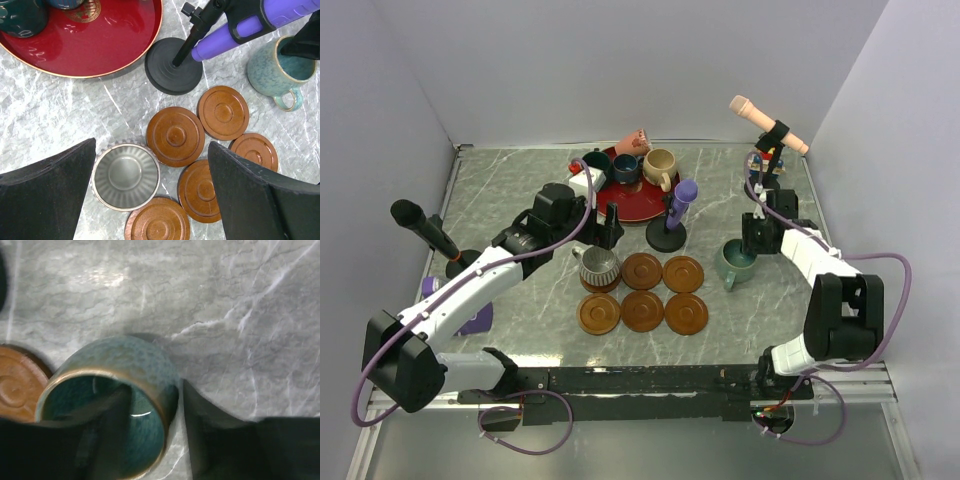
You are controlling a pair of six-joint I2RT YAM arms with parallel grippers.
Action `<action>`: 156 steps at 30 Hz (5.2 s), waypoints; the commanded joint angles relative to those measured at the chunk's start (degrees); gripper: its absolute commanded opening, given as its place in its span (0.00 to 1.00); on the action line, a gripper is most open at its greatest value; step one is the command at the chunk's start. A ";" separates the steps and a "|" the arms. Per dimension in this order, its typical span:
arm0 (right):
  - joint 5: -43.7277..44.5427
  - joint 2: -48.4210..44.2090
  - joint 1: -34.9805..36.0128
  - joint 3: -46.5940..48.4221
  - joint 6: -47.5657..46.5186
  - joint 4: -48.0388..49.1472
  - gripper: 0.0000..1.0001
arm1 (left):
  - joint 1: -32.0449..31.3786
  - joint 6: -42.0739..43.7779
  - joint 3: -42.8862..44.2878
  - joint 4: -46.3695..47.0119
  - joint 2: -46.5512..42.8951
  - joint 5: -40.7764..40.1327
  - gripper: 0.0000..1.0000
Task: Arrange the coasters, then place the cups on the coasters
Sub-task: Pick up the cup at the center of the board, then place the cup on the coaster.
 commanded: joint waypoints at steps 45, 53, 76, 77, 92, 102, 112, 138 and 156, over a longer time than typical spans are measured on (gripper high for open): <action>24.37 2.68 8.02 5.01 6.58 -6.93 0.00 | 0.08 0.84 -0.62 3.01 -1.61 2.74 0.97; 32.02 -5.85 10.83 12.38 25.20 -28.80 0.00 | 0.16 0.40 -0.97 3.19 -2.93 2.74 0.97; 36.60 8.08 50.02 36.08 78.92 -62.82 0.00 | 9.13 -3.38 -2.12 3.19 -10.22 -9.92 0.96; 36.86 11.16 50.64 39.43 80.15 -65.19 0.00 | 9.21 -3.29 -2.12 3.19 -10.40 -10.18 0.97; 37.74 23.59 52.85 50.02 81.21 -66.62 0.00 | 10.36 -3.73 -2.03 3.19 -11.10 -8.25 0.97; 39.24 22.79 52.50 43.68 84.03 -66.45 0.00 | 10.45 -4.00 -2.12 3.19 -10.31 -7.28 0.97; 38.63 24.55 51.70 41.40 82.36 -63.20 0.00 | 10.45 -4.17 -2.03 3.10 -9.78 -7.02 0.97; 37.39 30.09 51.62 42.27 80.68 -61.00 0.00 | 10.45 -4.35 -1.94 3.19 -9.52 -5.70 0.97; 38.71 27.11 51.70 40.34 79.72 -60.12 0.26 | 10.45 -4.26 -2.03 3.28 -9.34 -5.35 0.97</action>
